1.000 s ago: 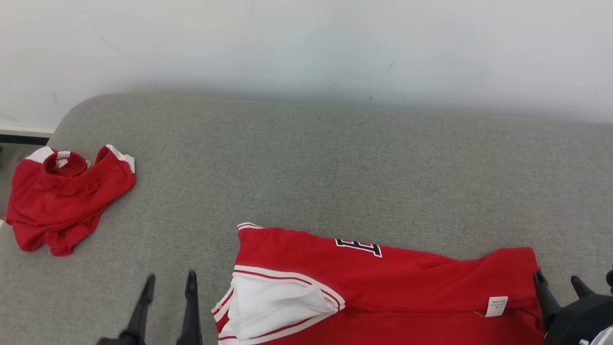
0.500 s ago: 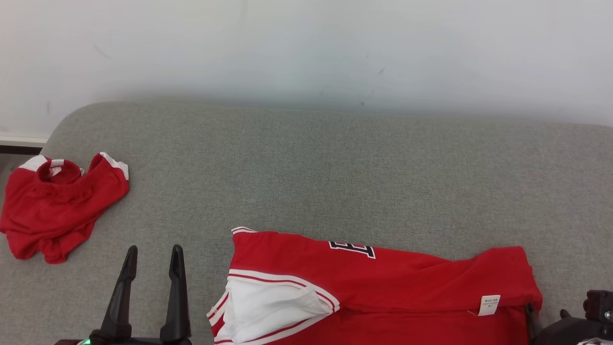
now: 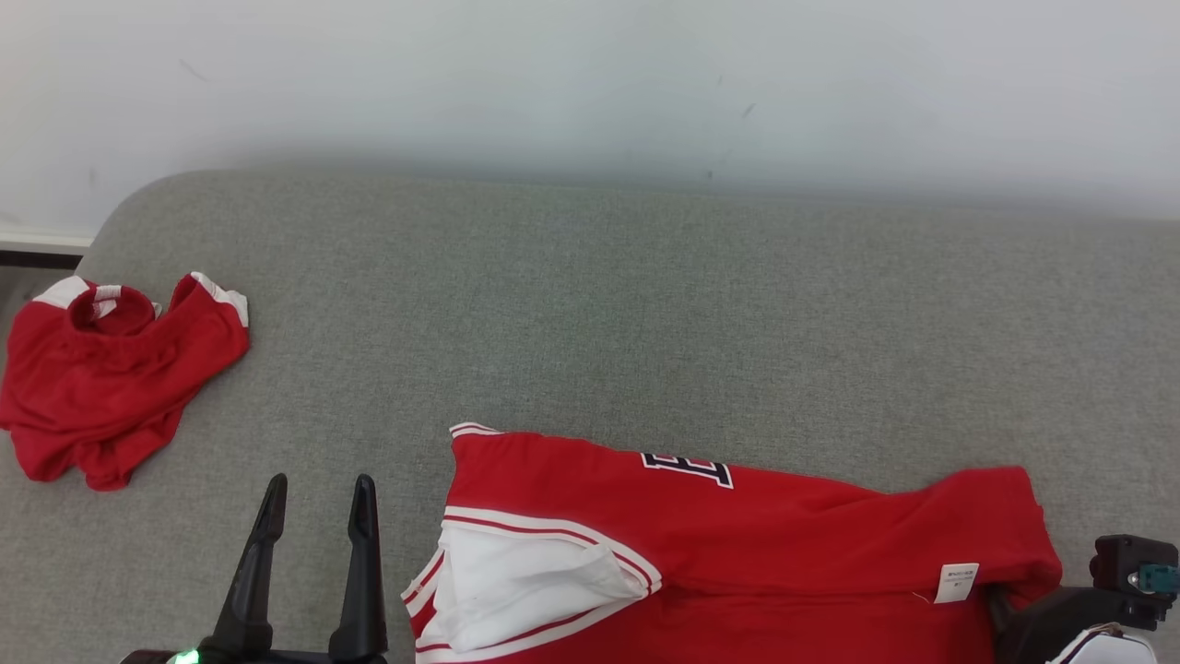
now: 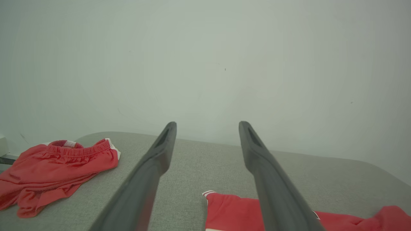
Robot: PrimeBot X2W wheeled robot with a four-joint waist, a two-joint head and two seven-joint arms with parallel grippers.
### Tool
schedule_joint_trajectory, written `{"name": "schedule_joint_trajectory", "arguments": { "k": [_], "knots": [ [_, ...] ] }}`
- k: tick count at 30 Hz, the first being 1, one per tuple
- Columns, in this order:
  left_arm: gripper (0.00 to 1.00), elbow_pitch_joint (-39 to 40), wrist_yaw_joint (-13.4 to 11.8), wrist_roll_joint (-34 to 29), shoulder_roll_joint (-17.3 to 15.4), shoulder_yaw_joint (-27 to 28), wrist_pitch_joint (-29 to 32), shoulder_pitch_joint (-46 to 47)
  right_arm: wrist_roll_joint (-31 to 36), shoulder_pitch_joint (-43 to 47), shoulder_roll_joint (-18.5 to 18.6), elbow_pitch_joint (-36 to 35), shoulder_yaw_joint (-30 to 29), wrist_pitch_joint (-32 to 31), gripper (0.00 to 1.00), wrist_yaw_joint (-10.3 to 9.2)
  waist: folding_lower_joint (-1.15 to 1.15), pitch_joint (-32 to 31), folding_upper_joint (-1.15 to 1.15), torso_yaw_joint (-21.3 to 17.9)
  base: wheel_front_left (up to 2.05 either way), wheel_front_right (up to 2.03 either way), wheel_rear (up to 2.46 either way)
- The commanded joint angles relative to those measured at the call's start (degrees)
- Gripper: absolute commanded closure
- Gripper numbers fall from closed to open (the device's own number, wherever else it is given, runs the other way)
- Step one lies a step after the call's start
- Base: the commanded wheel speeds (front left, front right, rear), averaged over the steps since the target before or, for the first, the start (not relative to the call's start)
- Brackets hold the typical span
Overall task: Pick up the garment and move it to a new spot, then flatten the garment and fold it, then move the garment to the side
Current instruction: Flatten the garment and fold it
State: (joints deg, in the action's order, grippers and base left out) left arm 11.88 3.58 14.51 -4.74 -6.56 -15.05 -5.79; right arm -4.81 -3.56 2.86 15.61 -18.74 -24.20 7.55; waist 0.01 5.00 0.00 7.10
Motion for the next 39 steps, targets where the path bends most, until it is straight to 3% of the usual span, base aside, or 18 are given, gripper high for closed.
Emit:
{"name": "schedule_joint_trajectory", "arguments": {
  "k": [1,7,11,23,27,39],
  "knots": [
    [0.00,-0.12,0.29,-0.36,0.21,0.22,-0.16,0.55,0.49,-0.44,0.04,0.43,-0.42,-0.20,0.00,-0.14,-0.01,0.56,0.00,0.43,0.00,0.00,0.00],
    [0.00,-0.17,0.96,-0.89,0.74,0.64,-0.17,1.36,1.37,-0.49,-0.02,2.74,-1.13,-2.16,0.00,-0.14,-0.01,1.67,0.00,1.09,0.00,0.00,0.00],
    [0.00,-0.36,1.18,-1.05,1.02,0.87,-0.17,0.90,-1.90,1.18,-0.30,1.87,0.68,-4.05,0.00,0.00,-0.01,1.80,0.00,1.22,0.00,0.00,0.00],
    [0.00,0.16,1.23,-1.68,1.50,2.16,-0.17,0.13,-7.10,8.95,0.04,-20.95,-0.35,-13.28,0.00,-0.01,-0.01,1.32,0.00,-1.67,0.00,0.00,0.00],
    [0.00,-0.03,1.37,-1.47,1.62,1.91,-0.17,0.82,-6.54,8.21,-0.03,-24.58,-1.99,-14.37,0.00,-0.01,-0.01,1.89,0.00,-2.05,0.00,0.00,0.00],
    [0.00,-6.33,2.83,3.31,0.70,0.54,0.19,3.80,-4.06,2.56,0.03,-15.94,-0.39,-13.14,0.00,-0.01,-0.01,3.30,0.00,0.01,0.00,0.00,0.00]
  ]
}}
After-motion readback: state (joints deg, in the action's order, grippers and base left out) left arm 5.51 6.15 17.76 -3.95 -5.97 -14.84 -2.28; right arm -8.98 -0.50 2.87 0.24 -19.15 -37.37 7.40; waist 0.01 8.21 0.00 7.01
